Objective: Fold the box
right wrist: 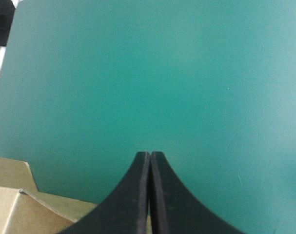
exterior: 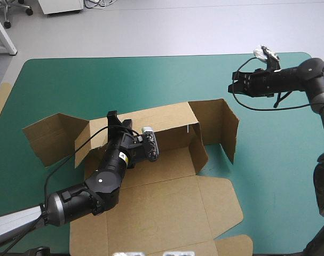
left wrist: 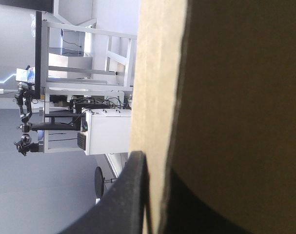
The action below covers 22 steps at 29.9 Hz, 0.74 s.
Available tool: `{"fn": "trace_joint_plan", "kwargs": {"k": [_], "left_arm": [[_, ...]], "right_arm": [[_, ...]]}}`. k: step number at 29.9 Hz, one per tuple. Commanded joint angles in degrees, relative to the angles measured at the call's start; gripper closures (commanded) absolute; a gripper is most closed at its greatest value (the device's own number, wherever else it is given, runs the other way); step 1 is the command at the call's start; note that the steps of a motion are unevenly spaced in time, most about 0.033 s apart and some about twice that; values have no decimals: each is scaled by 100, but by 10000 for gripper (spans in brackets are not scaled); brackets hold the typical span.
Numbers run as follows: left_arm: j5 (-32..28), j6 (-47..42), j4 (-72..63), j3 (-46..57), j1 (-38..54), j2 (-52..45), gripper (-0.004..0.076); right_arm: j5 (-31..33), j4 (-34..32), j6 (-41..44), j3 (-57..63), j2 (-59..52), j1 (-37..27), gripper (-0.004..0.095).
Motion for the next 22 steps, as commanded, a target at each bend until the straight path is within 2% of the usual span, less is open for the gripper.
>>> {"fn": "trace_joint_plan", "kwargs": {"k": [1,7,12,16,22], "left_arm": [[25,-167,-417,-27,-39,-75,734],[35,-167,-432,-27,-39,-75,734],[35,-167,-486,-27,-39,-75,734],[35,-167,-486,-27,-39,-75,734],[35,-167,-486,-27,-39,-75,734]], "right_arm": [[24,-421,401,-708,-102,261,920],[296,-931,758,-1069,173,632,920],[260,-1027,781,-1069,228,851,920],[238,-1376,879,-1069,241,1043,920],[596,-1474,901,-1069,229,1111,920]]}}
